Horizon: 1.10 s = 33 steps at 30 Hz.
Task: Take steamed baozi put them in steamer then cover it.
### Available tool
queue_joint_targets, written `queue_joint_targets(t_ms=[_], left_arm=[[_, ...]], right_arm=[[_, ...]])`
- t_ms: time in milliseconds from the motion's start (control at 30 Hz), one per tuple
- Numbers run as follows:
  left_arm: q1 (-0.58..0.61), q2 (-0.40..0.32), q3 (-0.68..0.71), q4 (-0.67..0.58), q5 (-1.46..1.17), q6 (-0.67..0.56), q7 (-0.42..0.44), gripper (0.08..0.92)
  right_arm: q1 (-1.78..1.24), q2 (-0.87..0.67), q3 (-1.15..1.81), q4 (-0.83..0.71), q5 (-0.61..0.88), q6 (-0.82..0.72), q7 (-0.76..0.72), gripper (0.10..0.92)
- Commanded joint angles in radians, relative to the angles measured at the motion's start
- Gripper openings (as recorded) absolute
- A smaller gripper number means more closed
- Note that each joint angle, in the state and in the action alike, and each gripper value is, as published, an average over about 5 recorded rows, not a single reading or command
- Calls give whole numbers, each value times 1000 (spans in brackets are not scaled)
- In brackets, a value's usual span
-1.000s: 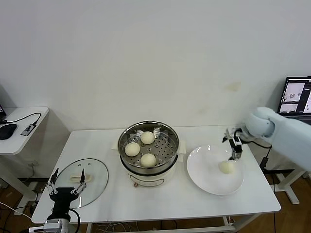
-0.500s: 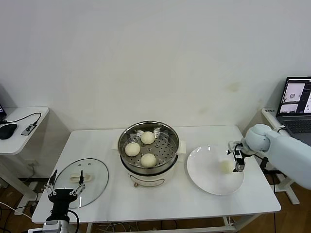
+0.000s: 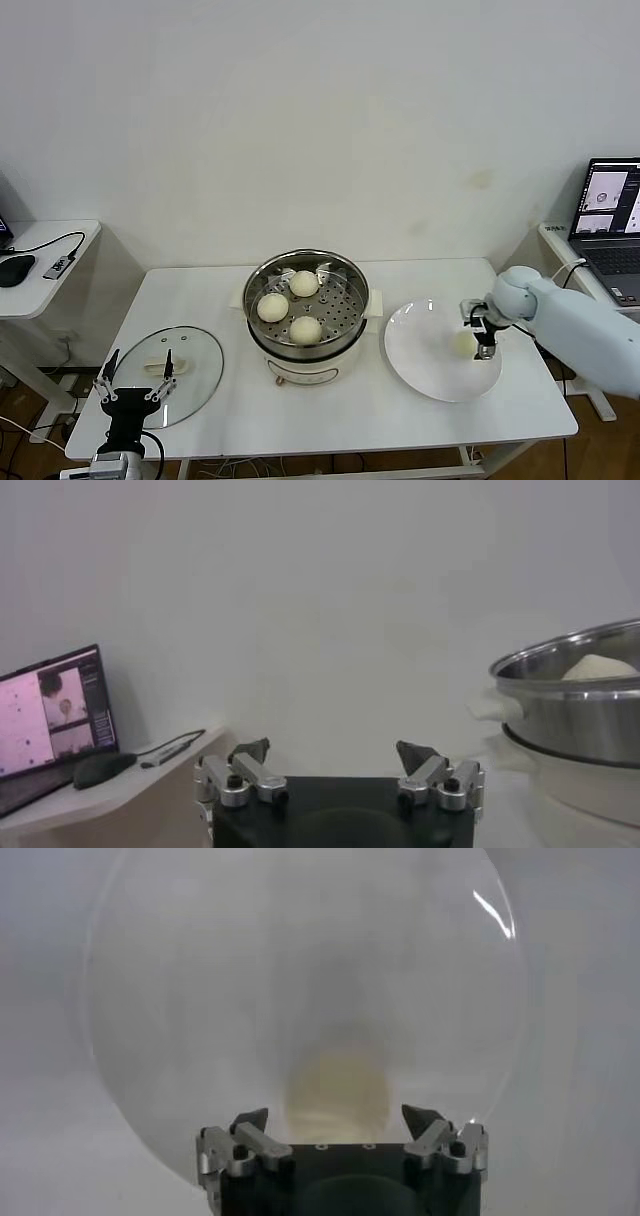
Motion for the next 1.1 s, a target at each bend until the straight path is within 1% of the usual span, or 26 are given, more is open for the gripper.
queue_joint_targets(t_ms=[33,267,500,667,800,967,1100], left_arm=[[-2,-2,1,2,0,1,1,823],[-1,-2,0,2,0,1,2,823],[-1,1,-3,0,0,2,1,823],[-3,5,-3,-3,0,5,2,823],[-7,5,2,-6,0,7,2,823],[-15,5,13,-6,-1,7,4,823],[-20,6,20,-6,0,6,3,823]], right_arm=[[-22,23,16,-33,-26,-6,-1,751],[-26,20,27,-29,-23,-11,-10,648],[62,-21,-20,49,40,-38,-30,603],[232,-61,-105,155,176,-104,-36,587],[440,-62,-244,225,303,-151,-33,585],[694,1,-413,281,471,-233,4,589],[812,74,-496,322,606,-299,50,593]])
